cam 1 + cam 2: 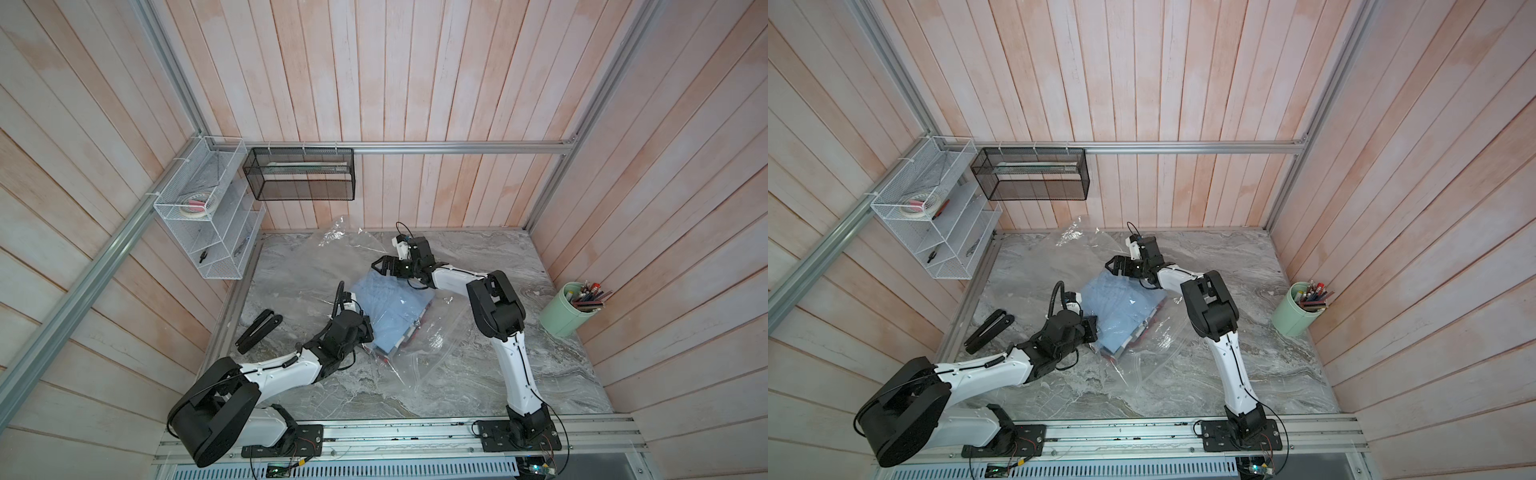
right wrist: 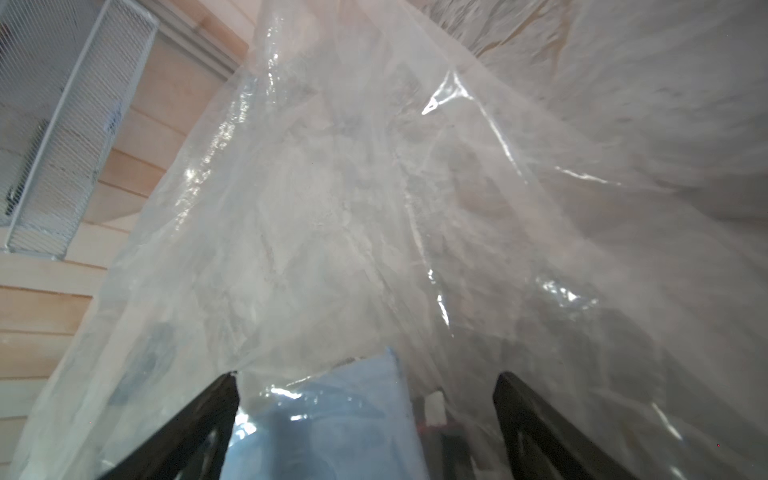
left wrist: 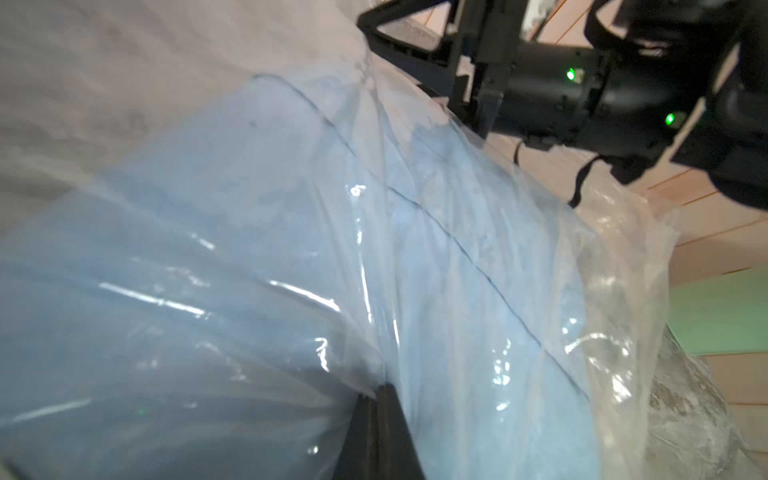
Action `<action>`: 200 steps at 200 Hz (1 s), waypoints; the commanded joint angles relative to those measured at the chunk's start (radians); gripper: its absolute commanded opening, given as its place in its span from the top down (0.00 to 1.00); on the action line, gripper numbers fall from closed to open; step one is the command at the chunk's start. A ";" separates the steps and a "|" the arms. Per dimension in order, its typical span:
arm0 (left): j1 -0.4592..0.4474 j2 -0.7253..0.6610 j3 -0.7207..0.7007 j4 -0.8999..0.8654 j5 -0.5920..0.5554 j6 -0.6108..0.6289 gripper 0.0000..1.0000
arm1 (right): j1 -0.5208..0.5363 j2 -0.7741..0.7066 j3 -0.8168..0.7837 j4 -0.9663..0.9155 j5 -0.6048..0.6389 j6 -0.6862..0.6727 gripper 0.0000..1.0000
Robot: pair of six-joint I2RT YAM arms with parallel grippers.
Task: Take the shirt out of the vacuum bag
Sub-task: Adjust the vacuum bag at the center of the board.
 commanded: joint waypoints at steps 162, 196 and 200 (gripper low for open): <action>-0.053 -0.302 -0.041 0.075 -0.132 0.001 0.00 | -0.126 -0.640 -0.209 -0.133 0.205 -0.201 0.02; 0.000 -0.384 -0.099 0.198 -0.010 -0.096 0.00 | -0.266 -0.847 -0.527 0.200 -0.079 0.098 0.02; 0.008 -0.398 -0.116 0.239 0.008 -0.105 0.00 | -0.283 -0.860 -0.554 0.232 -0.101 0.140 0.02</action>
